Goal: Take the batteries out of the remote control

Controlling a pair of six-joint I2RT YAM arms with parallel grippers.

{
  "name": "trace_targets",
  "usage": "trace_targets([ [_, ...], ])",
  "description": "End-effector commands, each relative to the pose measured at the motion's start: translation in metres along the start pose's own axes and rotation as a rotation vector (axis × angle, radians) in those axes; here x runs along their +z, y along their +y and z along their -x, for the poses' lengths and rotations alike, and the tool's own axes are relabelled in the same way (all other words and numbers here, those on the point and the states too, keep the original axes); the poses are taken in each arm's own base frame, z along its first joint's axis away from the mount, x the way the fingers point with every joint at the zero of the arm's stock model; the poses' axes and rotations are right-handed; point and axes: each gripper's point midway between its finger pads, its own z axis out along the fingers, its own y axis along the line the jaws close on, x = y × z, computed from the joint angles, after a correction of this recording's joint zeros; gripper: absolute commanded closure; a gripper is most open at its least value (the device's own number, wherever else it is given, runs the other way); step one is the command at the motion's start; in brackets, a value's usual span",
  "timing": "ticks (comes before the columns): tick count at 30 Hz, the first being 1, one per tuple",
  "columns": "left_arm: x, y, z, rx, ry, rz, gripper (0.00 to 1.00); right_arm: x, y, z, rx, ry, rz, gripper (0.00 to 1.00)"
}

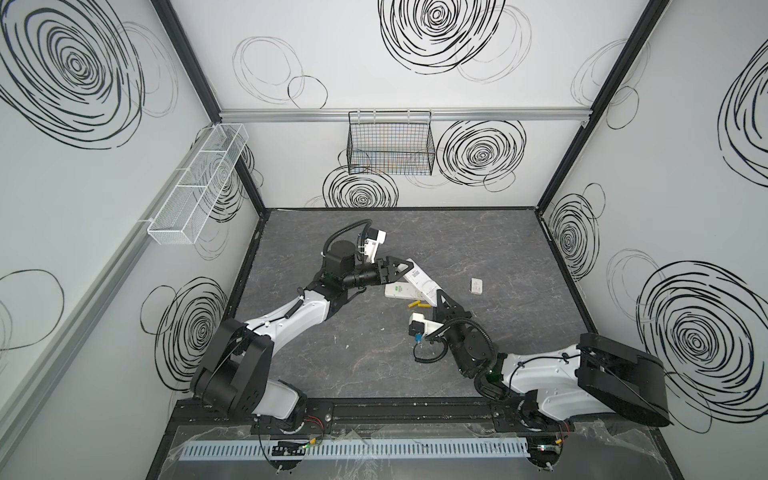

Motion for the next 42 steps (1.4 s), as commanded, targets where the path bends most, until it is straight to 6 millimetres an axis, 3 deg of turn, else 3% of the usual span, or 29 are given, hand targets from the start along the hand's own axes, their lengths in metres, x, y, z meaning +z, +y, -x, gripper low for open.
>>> trace_targets([
  [1, 0.003, -0.004, 0.004, 0.006, -0.032, -0.019, 0.41, 0.003, -0.01, 0.015, 0.042, -0.023, -0.038, 1.0],
  [13, 0.004, 0.002, 0.003, -0.013, -0.036, 0.008, 0.68, 0.008, -0.003, 0.033, 0.016, -0.05, -0.034, 1.0],
  [16, 0.002, 0.004, 0.007, -0.022, -0.047, 0.011, 0.81, 0.008, -0.002, 0.033, 0.017, -0.038, -0.034, 1.0],
  [18, 0.0, 0.005, 0.011, -0.032, -0.06, 0.012, 0.86, 0.008, -0.002, 0.033, 0.033, -0.037, -0.028, 0.91],
  [20, -0.005, 0.005, 0.017, -0.035, -0.079, 0.009, 0.86, 0.009, 0.002, 0.032, 0.054, -0.026, 0.001, 0.71],
  [23, -0.016, 0.007, 0.032, -0.041, -0.123, 0.011, 0.87, 0.008, 0.012, 0.031, 0.124, 0.005, 0.075, 0.61],
  [29, -0.056, 0.021, 0.07, -0.075, -0.284, 0.021, 0.87, 0.002, -0.001, 0.04, 0.454, -0.047, 0.121, 0.46],
  [33, -0.088, 0.031, 0.088, -0.117, -0.404, 0.021, 0.9, 0.01, -0.017, 0.048, 0.832, -0.068, 0.194, 0.4],
  [35, -0.099, 0.031, 0.093, -0.108, -0.441, 0.009, 0.9, 0.014, -0.021, 0.059, 1.006, -0.135, 0.305, 0.4],
  [39, -0.117, 0.02, 0.101, -0.061, -0.49, -0.032, 0.91, 0.035, -0.048, 0.057, 1.452, -0.121, 0.346, 0.4],
  [42, -0.127, 0.009, 0.103, -0.024, -0.522, -0.076, 0.91, 0.051, -0.058, 0.056, 1.693, -0.093, 0.404, 0.42],
])
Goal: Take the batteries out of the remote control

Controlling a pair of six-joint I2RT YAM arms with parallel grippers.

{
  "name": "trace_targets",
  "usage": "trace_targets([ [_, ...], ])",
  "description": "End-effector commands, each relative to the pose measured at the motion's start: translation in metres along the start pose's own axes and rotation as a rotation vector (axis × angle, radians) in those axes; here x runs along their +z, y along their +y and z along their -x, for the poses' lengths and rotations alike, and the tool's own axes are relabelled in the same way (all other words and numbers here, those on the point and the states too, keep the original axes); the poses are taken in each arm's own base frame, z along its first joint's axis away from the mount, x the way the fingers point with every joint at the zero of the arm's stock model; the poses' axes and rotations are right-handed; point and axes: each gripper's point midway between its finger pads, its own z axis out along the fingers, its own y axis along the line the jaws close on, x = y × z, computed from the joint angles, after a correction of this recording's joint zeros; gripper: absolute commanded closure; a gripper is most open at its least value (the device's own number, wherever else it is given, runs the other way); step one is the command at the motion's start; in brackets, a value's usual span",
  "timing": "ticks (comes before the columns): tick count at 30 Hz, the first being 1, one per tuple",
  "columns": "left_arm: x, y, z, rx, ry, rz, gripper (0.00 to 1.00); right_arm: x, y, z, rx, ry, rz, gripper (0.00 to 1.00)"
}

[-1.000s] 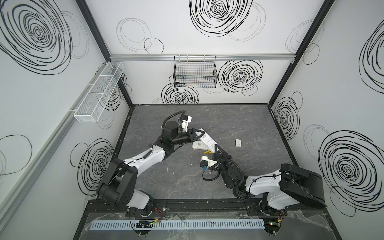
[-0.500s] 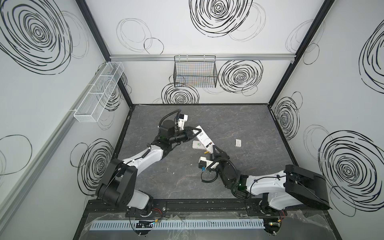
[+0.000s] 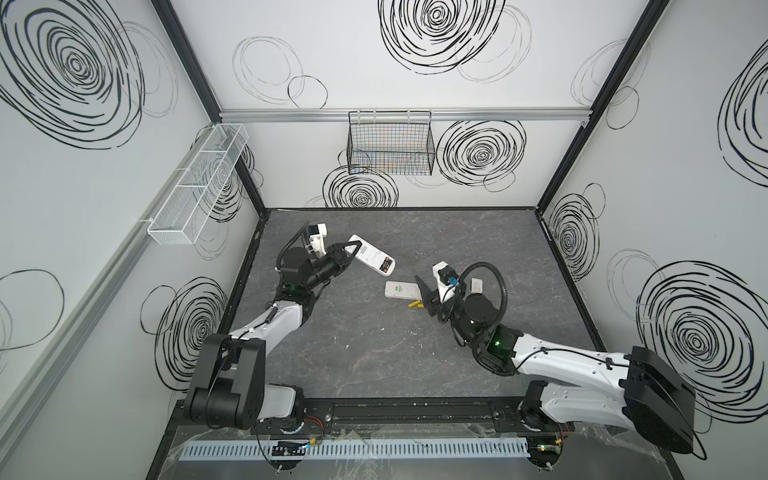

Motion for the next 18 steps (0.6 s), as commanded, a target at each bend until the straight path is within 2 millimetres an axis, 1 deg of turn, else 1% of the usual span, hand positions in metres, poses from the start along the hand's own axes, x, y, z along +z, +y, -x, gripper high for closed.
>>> trace_targets([
  [1, -0.013, -0.046, 0.016, 0.096, -0.062, -0.162, 0.91, 0.011, 0.014, 0.008, 0.417, 0.055, 0.125, 0.42],
  [4, -0.013, -0.043, 0.016, 0.09, -0.063, -0.148, 0.91, 0.017, 0.012, 0.018, 0.461, 0.043, 0.133, 0.43],
  [8, -0.012, -0.041, 0.014, 0.092, -0.057, -0.141, 0.91, 0.02, -0.001, 0.017, 0.466, 0.069, 0.098, 0.43],
  [12, -0.01, -0.041, 0.013, 0.1, -0.051, -0.139, 0.91, 0.019, -0.018, 0.005, 0.52, 0.104, 0.067, 0.44],
  [18, -0.009, -0.036, 0.012, 0.106, -0.046, -0.125, 0.9, 0.01, -0.047, -0.026, 0.532, 0.19, -0.037, 0.44],
])
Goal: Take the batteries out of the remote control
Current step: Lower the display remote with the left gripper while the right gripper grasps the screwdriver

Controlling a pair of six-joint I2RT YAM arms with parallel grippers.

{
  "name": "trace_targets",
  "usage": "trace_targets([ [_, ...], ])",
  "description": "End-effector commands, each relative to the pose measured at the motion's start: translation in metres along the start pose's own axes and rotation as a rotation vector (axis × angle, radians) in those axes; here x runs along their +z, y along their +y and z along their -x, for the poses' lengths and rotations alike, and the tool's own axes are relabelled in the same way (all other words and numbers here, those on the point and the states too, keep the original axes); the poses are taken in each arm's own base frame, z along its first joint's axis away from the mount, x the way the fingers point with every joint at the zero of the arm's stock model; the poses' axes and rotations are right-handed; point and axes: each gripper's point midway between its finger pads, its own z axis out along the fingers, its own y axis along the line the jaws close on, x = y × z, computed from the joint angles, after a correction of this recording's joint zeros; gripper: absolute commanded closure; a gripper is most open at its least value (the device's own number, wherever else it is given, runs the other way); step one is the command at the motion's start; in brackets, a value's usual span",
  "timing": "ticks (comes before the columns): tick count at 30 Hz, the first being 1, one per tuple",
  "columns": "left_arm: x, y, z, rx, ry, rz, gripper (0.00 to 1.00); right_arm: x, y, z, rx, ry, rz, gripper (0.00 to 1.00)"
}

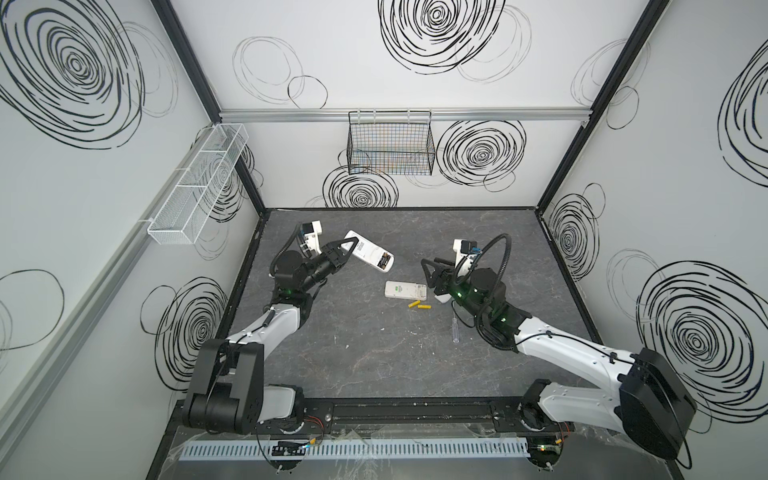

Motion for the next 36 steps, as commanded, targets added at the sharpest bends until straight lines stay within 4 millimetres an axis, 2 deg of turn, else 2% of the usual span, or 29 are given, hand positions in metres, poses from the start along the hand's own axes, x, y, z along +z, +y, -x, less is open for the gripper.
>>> trace_targets([
  [1, -0.002, -0.019, 0.005, 0.07, -0.016, -0.061, 0.9, -0.009, -0.02, -0.012, 0.047, 0.042, -0.049, 0.44],
  [5, -0.001, -0.018, 0.005, 0.07, -0.012, -0.058, 0.9, -0.016, -0.025, -0.014, 0.05, 0.041, -0.053, 0.45],
  [8, -0.002, -0.007, -0.001, 0.06, -0.002, -0.021, 0.9, -0.018, -0.035, -0.022, 0.044, 0.071, -0.078, 0.44],
  [12, -0.011, 0.035, -0.02, -0.018, 0.011, 0.123, 0.91, -0.025, -0.054, -0.035, 0.011, 0.133, -0.163, 0.44],
  [16, -0.027, 0.08, -0.03, -0.124, -0.026, 0.278, 0.93, -0.04, -0.083, -0.047, -0.029, 0.16, -0.288, 0.44],
  [22, -0.05, 0.123, -0.036, -0.165, -0.055, 0.445, 0.94, -0.065, -0.11, -0.069, -0.036, 0.197, -0.372, 0.43],
  [24, -0.056, 0.135, -0.044, -0.18, -0.039, 0.5, 0.96, -0.07, -0.114, -0.077, -0.035, 0.215, -0.377, 0.43],
  [31, -0.066, 0.152, -0.075, -0.23, 0.002, 0.568, 0.96, -0.092, -0.139, -0.114, -0.021, 0.342, -0.471, 0.44],
  [36, -0.071, 0.163, -0.088, -0.252, 0.018, 0.615, 0.94, -0.101, -0.147, -0.132, -0.003, 0.403, -0.516, 0.46],
])
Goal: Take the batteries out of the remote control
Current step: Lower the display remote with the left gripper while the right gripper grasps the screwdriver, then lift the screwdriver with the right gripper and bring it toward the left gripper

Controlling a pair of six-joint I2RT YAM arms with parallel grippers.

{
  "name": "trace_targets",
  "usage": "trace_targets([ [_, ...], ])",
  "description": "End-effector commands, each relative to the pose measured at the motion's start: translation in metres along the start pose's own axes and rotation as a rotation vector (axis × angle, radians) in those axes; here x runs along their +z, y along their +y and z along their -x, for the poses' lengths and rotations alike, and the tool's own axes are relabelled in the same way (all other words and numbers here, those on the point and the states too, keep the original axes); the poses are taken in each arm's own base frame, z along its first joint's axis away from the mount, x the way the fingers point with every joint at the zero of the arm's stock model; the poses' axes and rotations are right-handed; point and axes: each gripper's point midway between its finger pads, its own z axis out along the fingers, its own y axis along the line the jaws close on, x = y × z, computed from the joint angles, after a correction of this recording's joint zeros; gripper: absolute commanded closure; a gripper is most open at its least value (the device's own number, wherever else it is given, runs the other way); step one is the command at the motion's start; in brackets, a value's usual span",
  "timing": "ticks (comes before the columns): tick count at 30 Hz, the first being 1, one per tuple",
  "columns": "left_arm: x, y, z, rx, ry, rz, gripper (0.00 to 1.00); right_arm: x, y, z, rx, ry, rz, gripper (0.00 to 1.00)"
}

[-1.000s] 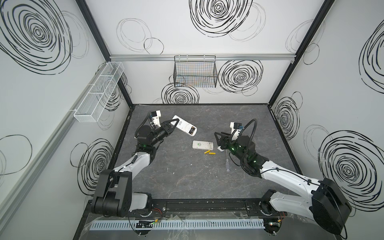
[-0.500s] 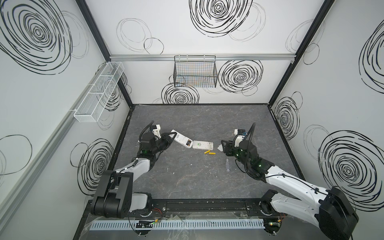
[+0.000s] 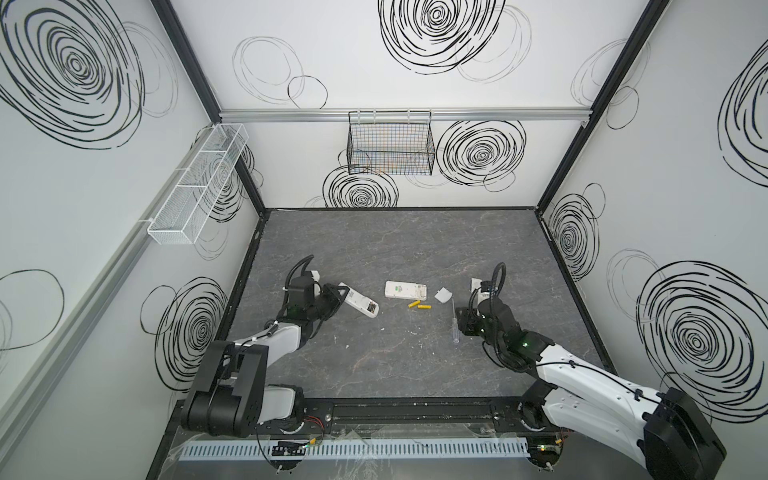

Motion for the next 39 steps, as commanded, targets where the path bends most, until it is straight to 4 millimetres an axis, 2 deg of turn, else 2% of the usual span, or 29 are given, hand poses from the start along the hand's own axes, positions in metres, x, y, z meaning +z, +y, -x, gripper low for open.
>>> trace_targets([
  [1, 0.001, 0.001, 0.0, -0.002, -0.024, 0.003, 0.94, 0.001, -0.013, -0.019, 0.017, 0.055, -0.057, 0.47],
  [8, 0.009, 0.004, -0.02, 0.018, 0.022, 0.026, 0.91, 0.009, 0.001, -0.038, -0.018, 0.125, -0.034, 0.49],
  [14, 0.012, 0.013, -0.029, 0.029, 0.039, 0.065, 0.82, 0.017, -0.009, -0.059, -0.064, 0.243, -0.14, 0.49],
  [18, 0.015, 0.017, -0.035, 0.042, 0.053, 0.085, 0.74, 0.021, -0.009, -0.071, -0.08, 0.272, -0.153, 0.5],
  [21, 0.014, 0.023, -0.036, 0.04, 0.05, 0.111, 0.73, 0.023, -0.008, -0.073, -0.089, 0.282, -0.159, 0.51],
  [23, 0.014, 0.026, -0.034, 0.046, 0.046, 0.125, 0.68, 0.023, -0.01, -0.074, -0.091, 0.285, -0.174, 0.52],
  [28, 0.014, 0.03, -0.034, 0.057, 0.035, 0.142, 0.62, 0.021, -0.023, -0.075, -0.067, 0.281, -0.225, 0.6],
  [36, 0.013, 0.033, -0.029, 0.085, 0.019, 0.174, 0.32, 0.017, -0.032, -0.069, -0.025, 0.259, -0.237, 0.78],
  [38, 0.012, 0.036, -0.024, 0.096, 0.008, 0.205, 0.19, 0.016, -0.035, -0.067, -0.012, 0.248, -0.238, 0.83],
  [39, 0.012, 0.037, -0.021, 0.107, -0.001, 0.221, 0.03, 0.016, -0.035, -0.065, -0.001, 0.241, -0.233, 0.86],
])
